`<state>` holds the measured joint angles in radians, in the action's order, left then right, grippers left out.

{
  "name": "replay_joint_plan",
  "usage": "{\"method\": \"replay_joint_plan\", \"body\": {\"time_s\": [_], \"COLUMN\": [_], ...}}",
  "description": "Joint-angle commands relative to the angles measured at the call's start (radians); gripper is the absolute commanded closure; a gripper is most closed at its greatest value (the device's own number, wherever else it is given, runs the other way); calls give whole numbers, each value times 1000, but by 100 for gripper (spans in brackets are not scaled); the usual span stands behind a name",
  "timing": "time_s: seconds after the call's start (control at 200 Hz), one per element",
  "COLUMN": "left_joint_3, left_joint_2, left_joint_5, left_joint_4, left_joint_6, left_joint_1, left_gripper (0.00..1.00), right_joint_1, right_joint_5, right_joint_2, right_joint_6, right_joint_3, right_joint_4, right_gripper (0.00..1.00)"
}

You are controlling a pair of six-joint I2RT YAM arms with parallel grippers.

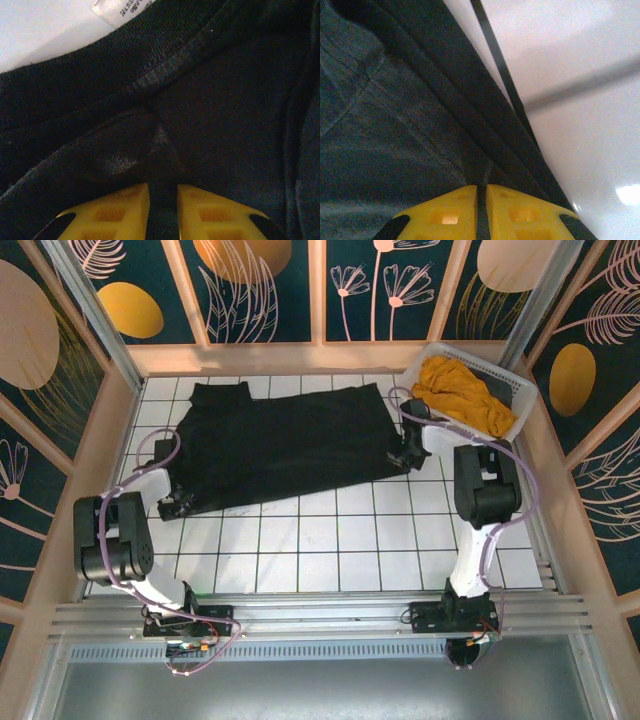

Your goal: Fold and stack the t-shirts

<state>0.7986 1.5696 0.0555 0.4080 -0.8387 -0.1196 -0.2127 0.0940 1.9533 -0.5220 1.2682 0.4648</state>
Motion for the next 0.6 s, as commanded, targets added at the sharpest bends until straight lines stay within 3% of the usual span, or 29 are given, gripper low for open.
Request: {"method": "replay_joint_plan", "body": {"time_s": [0.0, 0.24, 0.455, 0.596], "left_joint_3": [-90, -164, -17, -25], "left_joint_2": [-89, -246, -301, -315], "left_joint_5": [90, 146, -40, -180], "left_joint_4": [93, 161, 226, 226], "left_joint_6": [19, 18, -27, -167], "left_joint_1": [-14, -25, -11, 86], "left_gripper": [77, 73, 60, 50], "right_joint_1": [-17, -47, -135, -174], "right_joint_5": [-67, -85, 27, 276], "right_joint_2": [-86, -354, -498, -448], "right_joint_6": [-52, -129, -49, -5], "right_joint_3": [-178, -411, -308, -250], "right_joint_4": [159, 189, 75, -59], "right_gripper": [84, 84, 64, 56]}}
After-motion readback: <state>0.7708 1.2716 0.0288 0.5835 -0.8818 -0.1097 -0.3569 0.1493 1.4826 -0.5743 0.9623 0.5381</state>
